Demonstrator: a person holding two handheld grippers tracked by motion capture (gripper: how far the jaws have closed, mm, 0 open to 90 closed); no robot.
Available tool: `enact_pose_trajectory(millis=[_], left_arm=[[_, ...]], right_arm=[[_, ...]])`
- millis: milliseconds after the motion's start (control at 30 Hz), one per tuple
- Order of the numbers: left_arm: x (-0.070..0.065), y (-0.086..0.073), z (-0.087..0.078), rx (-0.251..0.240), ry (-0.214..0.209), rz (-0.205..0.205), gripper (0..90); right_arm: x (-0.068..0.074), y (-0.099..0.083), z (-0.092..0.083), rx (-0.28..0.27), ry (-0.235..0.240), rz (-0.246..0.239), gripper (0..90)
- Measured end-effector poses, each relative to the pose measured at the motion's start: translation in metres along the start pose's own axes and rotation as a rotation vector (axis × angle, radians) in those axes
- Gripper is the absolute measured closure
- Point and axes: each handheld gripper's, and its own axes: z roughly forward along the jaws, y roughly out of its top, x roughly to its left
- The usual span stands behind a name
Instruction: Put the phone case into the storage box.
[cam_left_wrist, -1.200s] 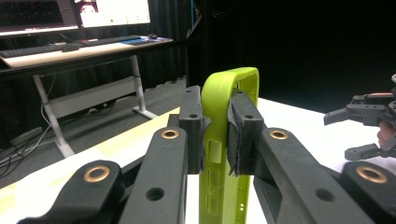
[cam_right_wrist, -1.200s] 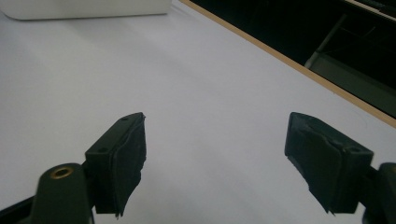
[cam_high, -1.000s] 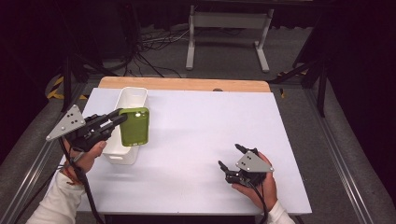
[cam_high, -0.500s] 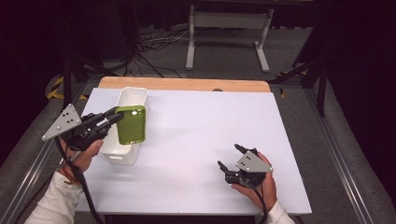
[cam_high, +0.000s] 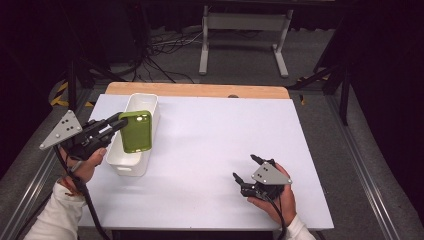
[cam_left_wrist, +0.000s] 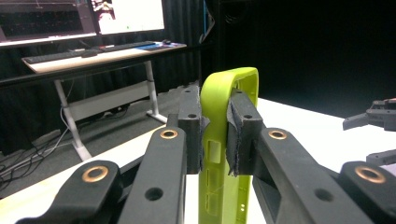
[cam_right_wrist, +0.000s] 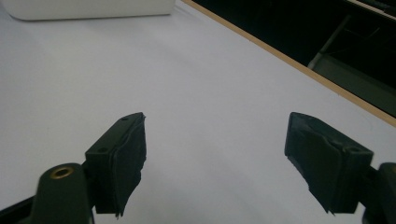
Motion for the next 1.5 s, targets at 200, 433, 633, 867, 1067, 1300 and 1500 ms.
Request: enact_pose_trajectory(millis=[200,433,633,867,1067,1300,1500], left_arm=[[0.003,-0.001,-0.002,-0.008,0.009,-0.003,78.6],[0.006,-0.001,-0.002,0.001,0.014,0.002,78.6],[0.008,-0.003,0.000,-0.004,0.018,-0.005,78.5],[0.016,-0.003,0.003,0.003,0.029,0.003,78.6],[0.027,-0.001,0.007,-0.008,0.041,-0.004,78.6],[0.045,-0.002,0.030,0.019,0.054,0.025,78.6],[0.066,-0.001,0.040,0.020,0.065,0.007,78.6]], right_arm=[[-0.001,0.000,0.000,-0.003,-0.002,0.003,21.4],[0.000,0.000,0.001,-0.002,0.002,0.001,21.4],[0.000,0.000,0.001,-0.003,0.003,0.003,21.4],[-0.001,0.000,0.002,0.001,0.004,0.007,21.4],[-0.002,-0.001,0.003,0.003,0.004,0.009,21.4],[-0.003,-0.001,0.003,0.005,-0.004,0.017,21.4],[-0.004,-0.001,0.004,0.009,-0.006,0.018,21.4]])
